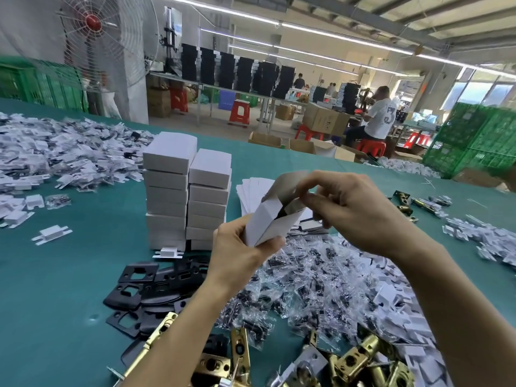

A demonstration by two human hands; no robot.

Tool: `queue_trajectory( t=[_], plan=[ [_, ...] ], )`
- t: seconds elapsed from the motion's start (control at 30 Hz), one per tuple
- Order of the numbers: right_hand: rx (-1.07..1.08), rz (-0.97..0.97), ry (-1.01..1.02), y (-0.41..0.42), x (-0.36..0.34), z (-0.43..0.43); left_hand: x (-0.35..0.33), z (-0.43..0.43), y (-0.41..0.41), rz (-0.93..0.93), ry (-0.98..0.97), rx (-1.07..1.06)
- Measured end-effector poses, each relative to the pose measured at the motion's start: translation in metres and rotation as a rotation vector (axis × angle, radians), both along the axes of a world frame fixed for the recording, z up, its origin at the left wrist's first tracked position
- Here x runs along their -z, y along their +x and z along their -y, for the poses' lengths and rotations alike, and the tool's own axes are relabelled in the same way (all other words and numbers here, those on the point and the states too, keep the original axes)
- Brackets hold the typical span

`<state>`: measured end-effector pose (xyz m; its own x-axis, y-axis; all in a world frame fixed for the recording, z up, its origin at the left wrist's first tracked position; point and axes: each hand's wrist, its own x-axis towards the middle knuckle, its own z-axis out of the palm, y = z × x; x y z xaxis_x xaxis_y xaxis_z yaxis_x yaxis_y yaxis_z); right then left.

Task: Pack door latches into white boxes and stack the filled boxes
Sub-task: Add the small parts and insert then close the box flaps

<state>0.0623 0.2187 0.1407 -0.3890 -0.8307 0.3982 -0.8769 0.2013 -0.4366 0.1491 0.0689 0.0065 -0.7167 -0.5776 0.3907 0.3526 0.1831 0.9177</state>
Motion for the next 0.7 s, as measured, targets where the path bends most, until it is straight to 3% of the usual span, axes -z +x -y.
queue_trajectory(
  t=[0.2,0.47,0.7],
  plan=[
    [0.129,-0.022,-0.039,0.0043,0.0027,0.0070,-0.0024,-0.0035,-0.0002,0.014,-0.145,-0.115],
    [0.271,-0.092,-0.071,-0.0010,-0.0013,0.0033,-0.0016,-0.0054,-0.0005,0.005,-0.195,-0.139],
    [0.156,-0.234,-0.056,0.0075,0.0001,0.0072,-0.0003,-0.0082,-0.0021,-0.088,-0.258,-0.202]
  ],
)
